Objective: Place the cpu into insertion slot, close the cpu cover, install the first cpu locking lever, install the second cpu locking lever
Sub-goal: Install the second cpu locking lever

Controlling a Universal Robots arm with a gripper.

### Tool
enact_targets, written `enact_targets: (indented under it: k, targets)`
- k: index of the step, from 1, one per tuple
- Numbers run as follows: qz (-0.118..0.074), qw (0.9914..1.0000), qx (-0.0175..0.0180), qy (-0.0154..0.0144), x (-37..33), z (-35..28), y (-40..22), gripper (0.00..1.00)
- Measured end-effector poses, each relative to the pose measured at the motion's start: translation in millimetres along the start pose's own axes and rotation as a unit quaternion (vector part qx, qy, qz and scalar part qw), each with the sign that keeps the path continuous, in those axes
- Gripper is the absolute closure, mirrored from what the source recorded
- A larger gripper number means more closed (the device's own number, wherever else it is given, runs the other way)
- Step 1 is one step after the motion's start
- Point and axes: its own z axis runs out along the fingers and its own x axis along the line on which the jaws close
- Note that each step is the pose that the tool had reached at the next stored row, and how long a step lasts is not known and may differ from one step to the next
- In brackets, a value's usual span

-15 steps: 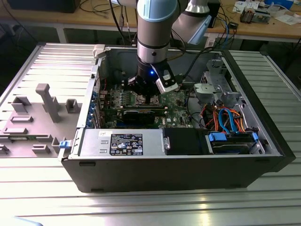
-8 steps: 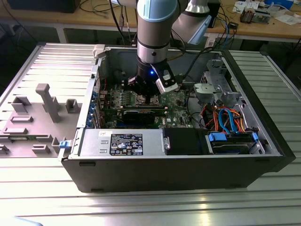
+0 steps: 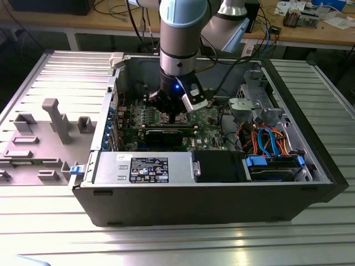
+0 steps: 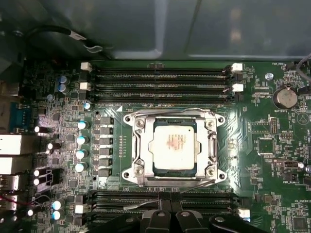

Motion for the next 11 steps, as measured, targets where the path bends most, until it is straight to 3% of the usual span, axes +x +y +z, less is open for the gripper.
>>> enact_targets:
  k: [7, 11]
  targets:
    - [-0.014, 0.99977, -0.0163, 0.0019, 4.4, 0.2, -1.0, 0.89]
    - [-0.014, 0.99973, -0.018, 0.0019, 4.6, 0.4, -1.2, 0.89]
